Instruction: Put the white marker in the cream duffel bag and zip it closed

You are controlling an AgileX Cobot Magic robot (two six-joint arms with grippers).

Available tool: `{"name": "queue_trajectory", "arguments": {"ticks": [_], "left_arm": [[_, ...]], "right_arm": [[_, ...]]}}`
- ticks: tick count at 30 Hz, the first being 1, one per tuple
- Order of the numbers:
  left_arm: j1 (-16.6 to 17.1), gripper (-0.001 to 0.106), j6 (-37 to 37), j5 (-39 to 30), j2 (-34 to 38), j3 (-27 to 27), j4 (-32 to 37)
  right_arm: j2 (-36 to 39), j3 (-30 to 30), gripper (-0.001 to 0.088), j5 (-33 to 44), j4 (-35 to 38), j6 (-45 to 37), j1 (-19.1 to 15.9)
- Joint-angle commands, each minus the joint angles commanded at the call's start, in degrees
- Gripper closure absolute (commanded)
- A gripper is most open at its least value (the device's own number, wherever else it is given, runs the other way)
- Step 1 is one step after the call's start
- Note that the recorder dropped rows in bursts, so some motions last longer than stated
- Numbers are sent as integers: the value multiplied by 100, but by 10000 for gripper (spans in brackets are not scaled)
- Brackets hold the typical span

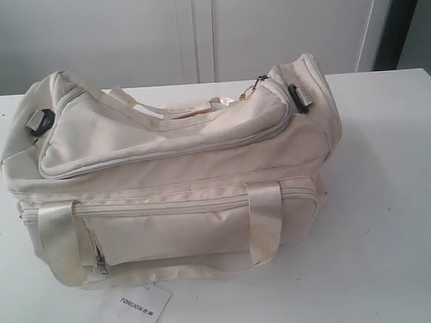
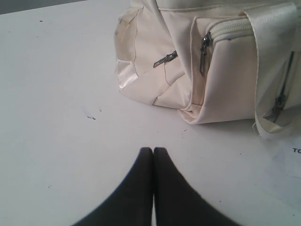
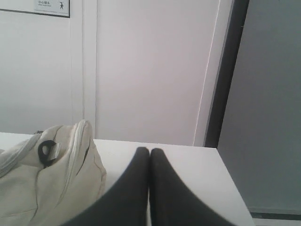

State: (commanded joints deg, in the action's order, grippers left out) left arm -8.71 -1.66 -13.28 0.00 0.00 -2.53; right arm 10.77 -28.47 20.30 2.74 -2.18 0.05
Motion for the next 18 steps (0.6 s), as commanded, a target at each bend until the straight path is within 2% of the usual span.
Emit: {"name": "queue_trajectory", "arguments": {"ticks": [10, 18], "left_arm": [[0, 1053, 0, 0, 0, 0, 0], [0, 1053, 0, 0, 0, 0, 0]], "right_arm": [[0, -9, 868, 620, 0, 0, 0], [0, -9, 868, 670, -23, -13, 0]]}}
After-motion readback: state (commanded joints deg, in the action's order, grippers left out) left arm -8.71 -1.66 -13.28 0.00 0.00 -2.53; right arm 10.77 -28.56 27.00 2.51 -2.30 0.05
